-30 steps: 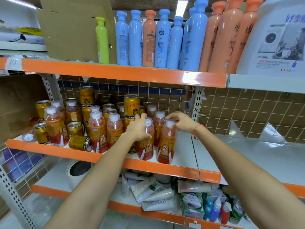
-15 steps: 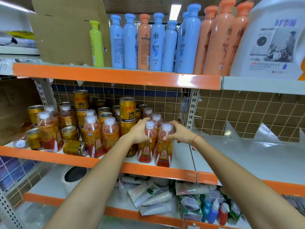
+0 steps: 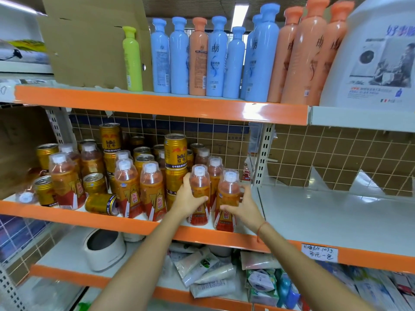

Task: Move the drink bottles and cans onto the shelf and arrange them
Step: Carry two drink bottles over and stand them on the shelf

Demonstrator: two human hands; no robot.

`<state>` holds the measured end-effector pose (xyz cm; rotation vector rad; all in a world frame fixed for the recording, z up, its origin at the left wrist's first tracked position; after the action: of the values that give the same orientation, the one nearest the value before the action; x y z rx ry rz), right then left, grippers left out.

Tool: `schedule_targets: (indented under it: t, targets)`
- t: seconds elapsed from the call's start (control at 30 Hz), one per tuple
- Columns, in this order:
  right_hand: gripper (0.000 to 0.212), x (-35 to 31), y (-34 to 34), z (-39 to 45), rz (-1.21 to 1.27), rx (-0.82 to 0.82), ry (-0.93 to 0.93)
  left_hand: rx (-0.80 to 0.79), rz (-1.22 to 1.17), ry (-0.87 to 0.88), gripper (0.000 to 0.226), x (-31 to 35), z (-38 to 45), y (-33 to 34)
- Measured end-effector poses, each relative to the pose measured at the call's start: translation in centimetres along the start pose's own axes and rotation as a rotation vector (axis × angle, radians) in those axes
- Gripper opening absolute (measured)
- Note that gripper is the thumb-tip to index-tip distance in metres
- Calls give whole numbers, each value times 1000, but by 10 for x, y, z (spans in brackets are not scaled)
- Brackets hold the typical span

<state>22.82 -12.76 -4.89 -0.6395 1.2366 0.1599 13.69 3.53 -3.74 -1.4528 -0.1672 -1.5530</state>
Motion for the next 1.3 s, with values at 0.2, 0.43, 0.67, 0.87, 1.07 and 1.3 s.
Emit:
schedule_targets:
  t: [0.2,0.43,0.67,0.87,1.07,1.3]
  targets:
    - [85,36,17,-12,-88,241,79,125,131,-125,89,-27,-10,10]
    - [82,42,20,-13,-281,314,117,136,183,-128,84,-34,-7,16]
    - [79,43,-3,-17,-302,344,125,147,197,-109,80,-26,-9,16]
    - [75,53,-71,-17,-283,438,165,96,176,-89,75,9,-19,52]
    - [73,75,-143,-19,-318,455,159,58,92,-43,71,51,-29,108]
    - [71,111,-204,-12,-358,401,171,60,22,-52,67,83,-37,167]
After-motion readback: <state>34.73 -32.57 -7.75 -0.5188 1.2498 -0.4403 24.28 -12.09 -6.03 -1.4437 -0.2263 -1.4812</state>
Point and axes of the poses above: each hand's wrist, its own z-axis towards the middle knuckle, its own y-axis out of the palm, x = y × z, the point moved 10 cm from there along z, towards the middle knuckle, and after that the axes turned 7 degrees about x, right-handed, at the moved point
